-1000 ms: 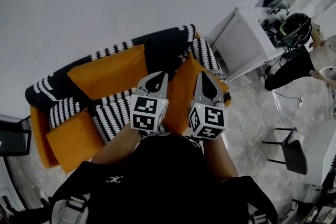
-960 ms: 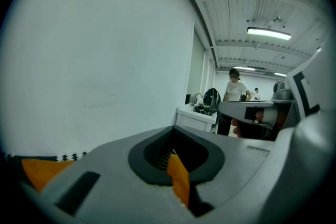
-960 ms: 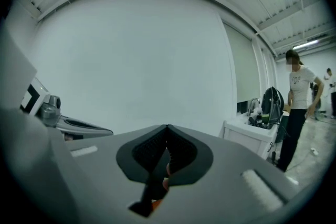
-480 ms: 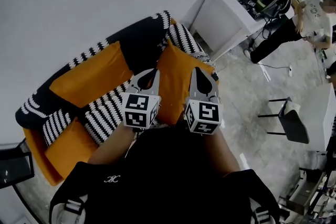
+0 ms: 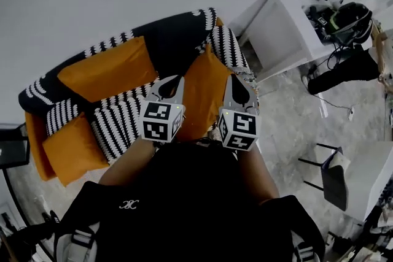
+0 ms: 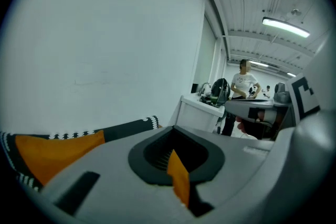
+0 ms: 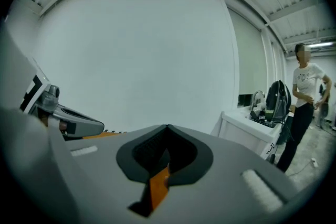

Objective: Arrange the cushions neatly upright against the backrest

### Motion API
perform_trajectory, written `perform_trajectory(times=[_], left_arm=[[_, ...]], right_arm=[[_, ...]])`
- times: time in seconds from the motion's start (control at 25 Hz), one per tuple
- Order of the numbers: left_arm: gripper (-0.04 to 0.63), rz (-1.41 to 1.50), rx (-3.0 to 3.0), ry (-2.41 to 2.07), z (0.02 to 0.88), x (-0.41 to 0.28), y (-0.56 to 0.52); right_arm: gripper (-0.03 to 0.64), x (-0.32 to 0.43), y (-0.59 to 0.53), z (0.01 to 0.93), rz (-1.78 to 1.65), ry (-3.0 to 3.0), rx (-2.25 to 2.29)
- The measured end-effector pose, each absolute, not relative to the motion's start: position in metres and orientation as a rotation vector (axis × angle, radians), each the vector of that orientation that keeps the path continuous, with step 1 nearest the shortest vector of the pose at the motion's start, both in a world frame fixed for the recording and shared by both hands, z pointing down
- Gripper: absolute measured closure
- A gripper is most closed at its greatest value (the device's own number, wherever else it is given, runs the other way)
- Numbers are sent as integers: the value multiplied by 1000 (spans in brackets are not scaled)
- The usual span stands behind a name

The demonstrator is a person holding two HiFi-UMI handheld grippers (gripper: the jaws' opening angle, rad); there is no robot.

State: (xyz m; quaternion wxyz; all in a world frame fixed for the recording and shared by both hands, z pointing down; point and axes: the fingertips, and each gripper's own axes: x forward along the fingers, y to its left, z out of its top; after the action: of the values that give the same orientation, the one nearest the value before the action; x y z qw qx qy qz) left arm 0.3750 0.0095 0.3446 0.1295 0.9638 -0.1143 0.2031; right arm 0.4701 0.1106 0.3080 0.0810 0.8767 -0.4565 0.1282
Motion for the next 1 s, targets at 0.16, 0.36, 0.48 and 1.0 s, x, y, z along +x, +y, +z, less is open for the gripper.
perform_trajectory(times=[0.16, 0.36, 0.48, 1.0], left_arm=[[587, 612, 2703, -494, 364, 399, 22], [586, 647, 2596, -701, 391, 418, 47], [587, 668, 2521, -828, 413, 418, 60], [559, 1004, 2141, -1007, 644, 306, 128]], right_arm=[[609, 519, 123, 332, 459, -1472, 2527], [609, 569, 136, 367, 551, -1613, 2382], [609, 589, 140, 390, 563, -1686, 2266], [583, 609, 170, 556, 551, -1622, 1668]])
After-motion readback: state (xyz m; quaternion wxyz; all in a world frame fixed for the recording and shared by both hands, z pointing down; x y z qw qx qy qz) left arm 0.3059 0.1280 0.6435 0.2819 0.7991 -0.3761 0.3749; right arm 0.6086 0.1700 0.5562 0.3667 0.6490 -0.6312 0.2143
